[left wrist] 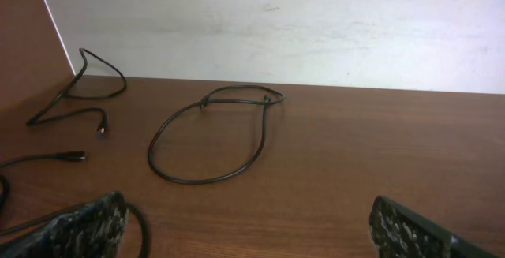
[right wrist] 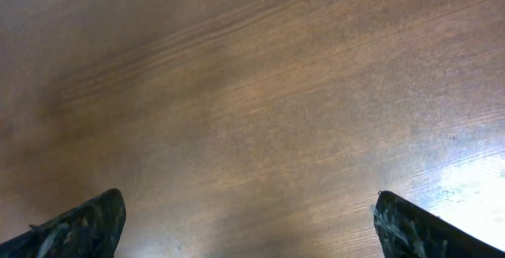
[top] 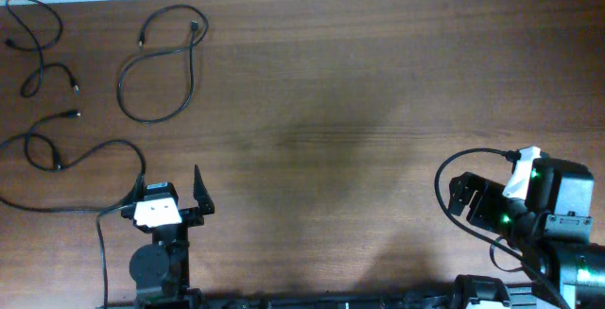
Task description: Untangle cables
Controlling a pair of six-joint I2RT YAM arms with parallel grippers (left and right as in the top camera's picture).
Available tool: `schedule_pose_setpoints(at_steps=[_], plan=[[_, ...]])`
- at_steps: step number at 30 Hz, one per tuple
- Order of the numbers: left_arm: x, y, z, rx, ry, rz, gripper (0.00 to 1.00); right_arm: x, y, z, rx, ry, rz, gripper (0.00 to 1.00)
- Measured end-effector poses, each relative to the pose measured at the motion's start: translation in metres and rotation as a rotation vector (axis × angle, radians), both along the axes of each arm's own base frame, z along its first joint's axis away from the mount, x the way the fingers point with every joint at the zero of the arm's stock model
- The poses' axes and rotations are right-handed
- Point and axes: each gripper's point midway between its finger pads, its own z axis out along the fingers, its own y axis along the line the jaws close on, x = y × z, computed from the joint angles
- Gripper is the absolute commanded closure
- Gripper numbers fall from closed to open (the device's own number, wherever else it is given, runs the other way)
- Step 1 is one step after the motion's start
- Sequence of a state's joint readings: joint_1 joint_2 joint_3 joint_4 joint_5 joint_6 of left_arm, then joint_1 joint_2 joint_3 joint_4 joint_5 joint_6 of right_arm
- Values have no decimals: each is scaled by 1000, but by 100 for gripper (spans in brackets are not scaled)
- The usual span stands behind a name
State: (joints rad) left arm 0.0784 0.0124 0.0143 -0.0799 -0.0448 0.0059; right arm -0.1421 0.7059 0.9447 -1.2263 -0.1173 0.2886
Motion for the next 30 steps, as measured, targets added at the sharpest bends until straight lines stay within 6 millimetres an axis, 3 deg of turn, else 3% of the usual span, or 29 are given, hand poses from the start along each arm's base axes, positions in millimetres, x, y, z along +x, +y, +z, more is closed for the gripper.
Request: schedule_pose_setpoints(at_steps=[9,17,30], plan=[[0,0,0,0,0,0,1,-2,0,1,-1,-6,0,1],[0,0,0,0,0,0,1,-17,2,3,-2,-14,0,1],[0,0,0,0,0,0,1,-46,7,27,-13,-215,-21,1]])
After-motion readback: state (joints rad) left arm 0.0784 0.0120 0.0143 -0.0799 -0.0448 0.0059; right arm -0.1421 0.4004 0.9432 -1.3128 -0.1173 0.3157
